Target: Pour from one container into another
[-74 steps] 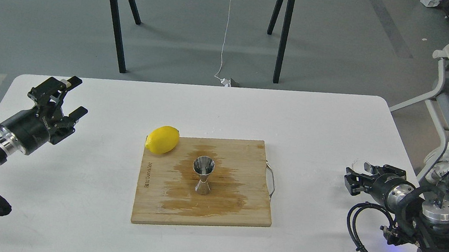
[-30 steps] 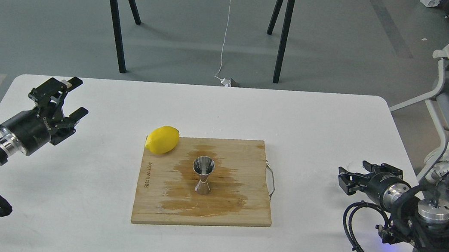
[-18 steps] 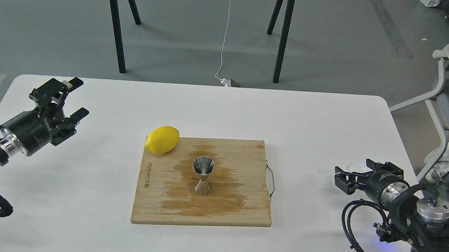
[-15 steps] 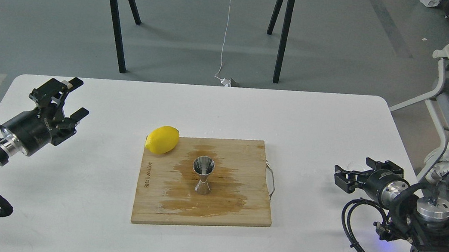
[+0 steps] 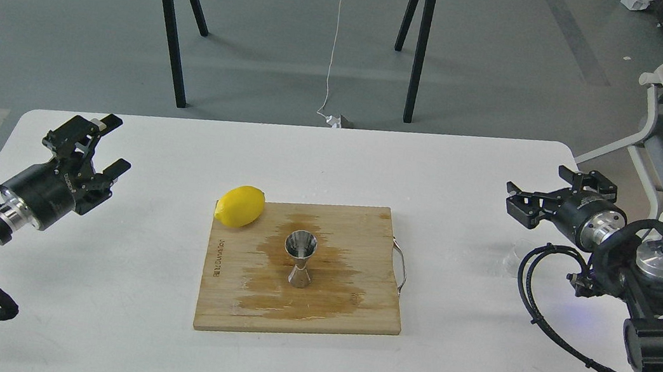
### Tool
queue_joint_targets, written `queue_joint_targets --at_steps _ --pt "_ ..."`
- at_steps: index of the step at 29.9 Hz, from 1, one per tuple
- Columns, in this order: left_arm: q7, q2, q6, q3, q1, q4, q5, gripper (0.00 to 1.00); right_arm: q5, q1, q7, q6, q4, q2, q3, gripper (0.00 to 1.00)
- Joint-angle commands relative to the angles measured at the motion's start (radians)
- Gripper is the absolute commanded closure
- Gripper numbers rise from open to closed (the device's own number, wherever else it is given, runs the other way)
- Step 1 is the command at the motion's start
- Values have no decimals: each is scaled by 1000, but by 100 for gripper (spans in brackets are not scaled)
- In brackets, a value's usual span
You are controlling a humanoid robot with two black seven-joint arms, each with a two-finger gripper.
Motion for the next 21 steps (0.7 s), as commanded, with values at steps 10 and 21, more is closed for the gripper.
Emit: queue_joint_targets --at_steps 10,21 --pt "0 -3 0 -2 3 -66 -5 1 -92 197 -2 597 -253 -167 -160 2" --pt "0 18 0 -17 0 -89 -8 1 -92 202 7 597 -270 -144 -151 2"
